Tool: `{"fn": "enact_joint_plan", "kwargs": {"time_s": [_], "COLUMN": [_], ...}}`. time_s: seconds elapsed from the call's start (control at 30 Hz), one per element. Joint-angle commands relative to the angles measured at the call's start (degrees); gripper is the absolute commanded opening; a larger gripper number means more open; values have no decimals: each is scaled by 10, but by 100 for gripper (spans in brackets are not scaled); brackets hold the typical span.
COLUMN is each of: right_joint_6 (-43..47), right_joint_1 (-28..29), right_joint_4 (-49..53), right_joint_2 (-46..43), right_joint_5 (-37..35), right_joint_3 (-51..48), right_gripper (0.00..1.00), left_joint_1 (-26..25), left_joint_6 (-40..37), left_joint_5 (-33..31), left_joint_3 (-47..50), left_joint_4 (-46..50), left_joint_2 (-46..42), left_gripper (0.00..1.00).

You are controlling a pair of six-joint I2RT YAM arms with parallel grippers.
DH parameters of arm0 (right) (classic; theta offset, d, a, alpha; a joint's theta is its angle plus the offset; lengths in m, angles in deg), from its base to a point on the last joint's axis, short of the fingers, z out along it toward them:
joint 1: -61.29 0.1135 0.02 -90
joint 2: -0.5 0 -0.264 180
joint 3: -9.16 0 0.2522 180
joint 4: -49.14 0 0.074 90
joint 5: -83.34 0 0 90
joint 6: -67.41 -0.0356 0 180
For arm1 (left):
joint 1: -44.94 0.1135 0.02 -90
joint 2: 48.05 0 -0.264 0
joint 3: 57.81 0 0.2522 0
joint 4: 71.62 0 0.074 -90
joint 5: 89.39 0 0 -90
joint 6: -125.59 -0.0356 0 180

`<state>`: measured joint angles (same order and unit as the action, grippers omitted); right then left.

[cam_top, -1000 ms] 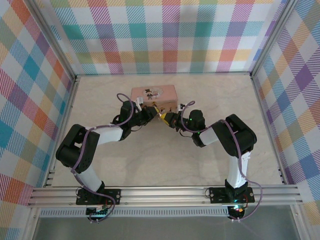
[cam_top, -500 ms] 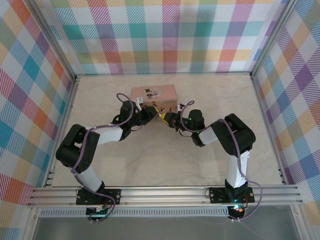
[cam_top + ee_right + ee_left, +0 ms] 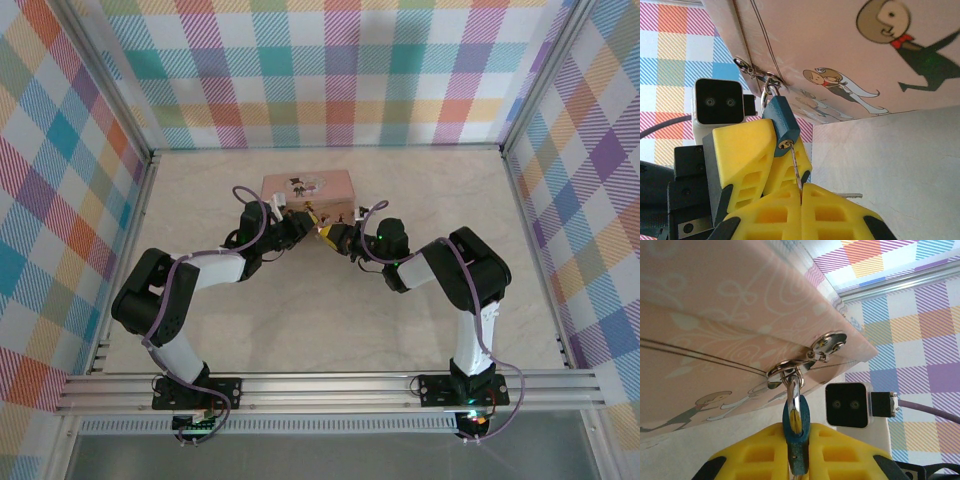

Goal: Unlock the padlock with the key

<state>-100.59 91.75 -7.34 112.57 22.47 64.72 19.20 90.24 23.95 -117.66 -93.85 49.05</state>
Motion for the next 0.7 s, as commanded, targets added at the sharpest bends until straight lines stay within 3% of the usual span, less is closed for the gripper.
{"fn": "enact_joint_plan", "kwargs": {"time_s": [0.0, 0.67], "right_joint_6": [-2, -6], "right_joint_1": [5, 5], "right_joint_4": [-30, -40], "right_joint_2": [-12, -26], "right_joint_5": [-1, 0], "right_joint_3": [11, -12], "right_gripper": [0, 0], "left_joint_1": [-4, -4], "left_joint_6": [0, 0], "left_joint_5": [23, 19], "left_joint_3": [5, -1], "left_joint_4": [-32, -29], "left_joint_2": [-17, -16], "left_gripper": [12, 12]}}
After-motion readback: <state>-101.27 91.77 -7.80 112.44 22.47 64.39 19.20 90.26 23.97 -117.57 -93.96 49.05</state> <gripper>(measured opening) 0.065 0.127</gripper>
